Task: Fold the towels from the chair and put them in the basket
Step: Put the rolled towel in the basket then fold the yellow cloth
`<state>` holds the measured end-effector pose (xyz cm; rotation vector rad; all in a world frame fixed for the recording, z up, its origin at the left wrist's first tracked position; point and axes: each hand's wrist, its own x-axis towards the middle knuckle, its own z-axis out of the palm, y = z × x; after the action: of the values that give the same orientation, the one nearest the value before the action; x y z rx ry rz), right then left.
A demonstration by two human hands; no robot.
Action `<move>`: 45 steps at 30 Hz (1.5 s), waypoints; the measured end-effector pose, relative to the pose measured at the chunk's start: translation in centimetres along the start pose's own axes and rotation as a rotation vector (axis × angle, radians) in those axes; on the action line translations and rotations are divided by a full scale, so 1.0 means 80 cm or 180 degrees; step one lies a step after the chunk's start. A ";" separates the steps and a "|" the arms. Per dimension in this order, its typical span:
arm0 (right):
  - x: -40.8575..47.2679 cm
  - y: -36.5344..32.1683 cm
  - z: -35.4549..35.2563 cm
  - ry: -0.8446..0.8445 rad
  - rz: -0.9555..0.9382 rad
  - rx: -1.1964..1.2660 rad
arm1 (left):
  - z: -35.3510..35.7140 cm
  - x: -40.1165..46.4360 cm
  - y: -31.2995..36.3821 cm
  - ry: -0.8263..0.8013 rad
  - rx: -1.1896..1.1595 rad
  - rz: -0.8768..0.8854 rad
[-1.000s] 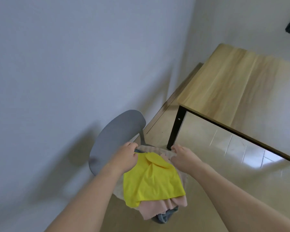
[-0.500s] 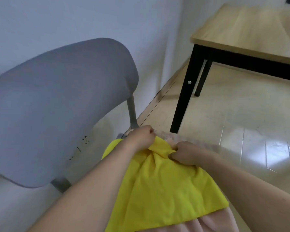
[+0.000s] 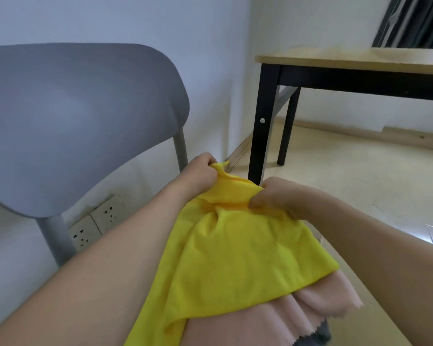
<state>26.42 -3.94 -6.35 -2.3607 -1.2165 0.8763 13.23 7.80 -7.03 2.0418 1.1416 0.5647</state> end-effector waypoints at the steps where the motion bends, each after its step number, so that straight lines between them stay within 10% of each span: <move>1: -0.008 -0.001 -0.006 0.0087 -0.0061 0.0129 | -0.007 -0.004 0.008 0.0069 -0.0251 0.0004; 9: -0.109 -0.010 -0.054 0.0091 -0.0390 -0.0053 | -0.081 -0.072 0.073 -0.0164 -0.0775 0.0096; 23: -0.381 -0.076 -0.175 0.1389 -0.0810 -0.0187 | -0.266 -0.293 0.231 0.1651 -0.1114 0.1238; 33: -0.441 -0.086 -0.200 0.0202 -0.0636 0.1445 | -0.319 -0.336 0.210 0.1418 -0.1205 0.0105; 45: -0.399 -0.109 -0.186 0.2087 -0.1157 0.3023 | -0.304 -0.316 0.210 0.1789 -0.1905 0.0396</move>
<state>16.84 -25.43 21.30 -1.4034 -0.6775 0.3559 -6.81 -10.66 20.76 1.4680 0.9795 1.4179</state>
